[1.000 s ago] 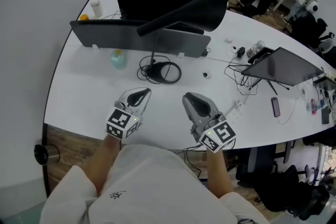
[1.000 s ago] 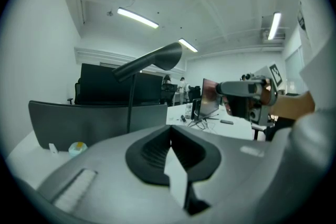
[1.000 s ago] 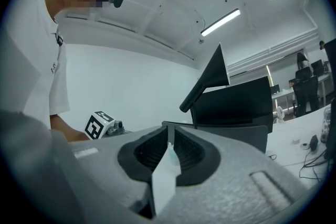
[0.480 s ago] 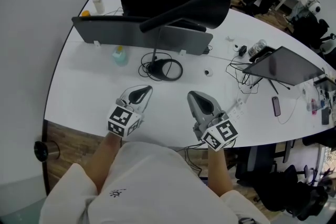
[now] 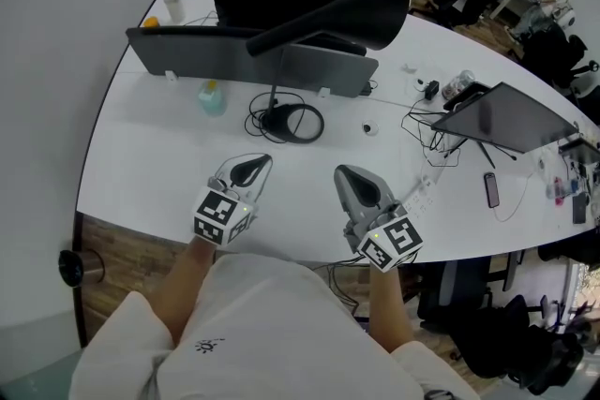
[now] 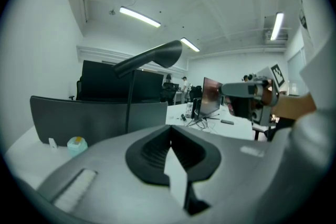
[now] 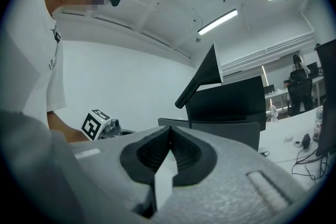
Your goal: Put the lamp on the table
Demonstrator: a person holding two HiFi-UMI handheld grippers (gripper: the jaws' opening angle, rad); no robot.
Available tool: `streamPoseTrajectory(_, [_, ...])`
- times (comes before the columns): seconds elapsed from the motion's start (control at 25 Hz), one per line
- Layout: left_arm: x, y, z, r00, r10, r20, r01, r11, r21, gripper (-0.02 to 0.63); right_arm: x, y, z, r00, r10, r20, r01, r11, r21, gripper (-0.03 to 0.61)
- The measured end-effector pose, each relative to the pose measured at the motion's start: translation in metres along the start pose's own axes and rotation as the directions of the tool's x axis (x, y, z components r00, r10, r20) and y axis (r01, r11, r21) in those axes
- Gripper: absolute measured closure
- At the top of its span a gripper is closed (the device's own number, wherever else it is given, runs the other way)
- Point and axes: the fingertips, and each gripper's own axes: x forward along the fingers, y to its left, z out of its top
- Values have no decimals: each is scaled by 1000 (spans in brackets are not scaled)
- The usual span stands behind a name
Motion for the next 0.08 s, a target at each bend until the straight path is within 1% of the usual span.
streamPoseTrajectory(0.08, [1,-2,-2,1000,2,-3,-2,1000,-4,620,-2,-1,-1,1000,-2,-3,2,1000,-1,578])
